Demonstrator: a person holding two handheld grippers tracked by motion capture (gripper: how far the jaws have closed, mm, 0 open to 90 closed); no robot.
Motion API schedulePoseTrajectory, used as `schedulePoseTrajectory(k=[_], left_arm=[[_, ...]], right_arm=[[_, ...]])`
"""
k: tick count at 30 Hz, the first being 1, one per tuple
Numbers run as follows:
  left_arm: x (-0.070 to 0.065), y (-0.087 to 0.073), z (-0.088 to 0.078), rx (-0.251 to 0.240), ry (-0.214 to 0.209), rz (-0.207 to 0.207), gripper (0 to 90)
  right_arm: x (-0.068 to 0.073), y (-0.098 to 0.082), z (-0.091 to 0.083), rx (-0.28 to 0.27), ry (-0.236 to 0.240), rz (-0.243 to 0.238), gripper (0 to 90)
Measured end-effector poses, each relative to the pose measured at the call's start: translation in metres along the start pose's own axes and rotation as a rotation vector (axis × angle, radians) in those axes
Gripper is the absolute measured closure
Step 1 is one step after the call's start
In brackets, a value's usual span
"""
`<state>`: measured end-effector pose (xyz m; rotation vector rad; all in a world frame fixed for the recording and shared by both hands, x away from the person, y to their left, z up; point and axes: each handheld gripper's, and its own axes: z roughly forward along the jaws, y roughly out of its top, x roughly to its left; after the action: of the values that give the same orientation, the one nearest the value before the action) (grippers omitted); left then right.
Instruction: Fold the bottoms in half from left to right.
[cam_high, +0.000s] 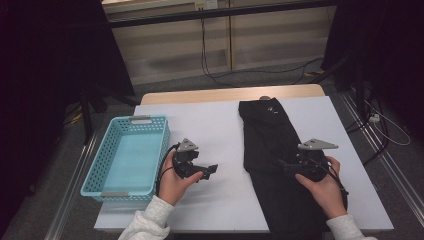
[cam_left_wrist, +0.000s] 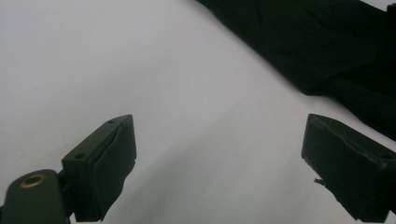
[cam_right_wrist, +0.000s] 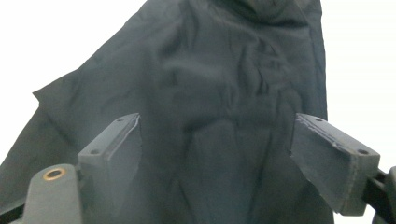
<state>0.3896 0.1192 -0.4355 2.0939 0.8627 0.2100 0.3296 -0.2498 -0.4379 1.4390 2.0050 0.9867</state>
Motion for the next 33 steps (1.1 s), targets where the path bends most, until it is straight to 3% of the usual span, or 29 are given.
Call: schedulePoseTrajectory(k=[3,10,15,16,24,29,33], left_arm=[[0.0,0.0,0.0,0.003,-0.001,-0.004,10.3],[0.001,0.0,-0.001,0.006,-0.001,0.001,10.3],[0.002,-0.001,-0.001,0.005,0.0,-0.006,10.4],[0.001,-0.001,0.0,0.002,0.002,-0.006,10.6],[0.002,-0.002,-0.001,0.005,0.004,-0.01,10.6],[0.004,-0.003,-0.002,0.006,0.012,-0.015,10.6],[0.006,-0.004,-0.001,0.013,0.017,-0.014,10.7]], right_arm=[[0.012,0.013,0.014,-0.029,0.021,0.008,16.0],[0.031,0.029,0.045,-0.003,0.02,-0.028,15.1],[0.035,0.036,0.055,-0.001,0.021,-0.045,15.5],[0.036,0.039,0.059,0.01,0.004,-0.055,15.1],[0.039,0.048,0.075,0.013,-0.008,-0.034,14.1],[0.042,0.053,0.087,0.012,0.008,-0.011,15.5],[0.053,0.055,0.097,0.03,0.032,-0.018,16.0]])
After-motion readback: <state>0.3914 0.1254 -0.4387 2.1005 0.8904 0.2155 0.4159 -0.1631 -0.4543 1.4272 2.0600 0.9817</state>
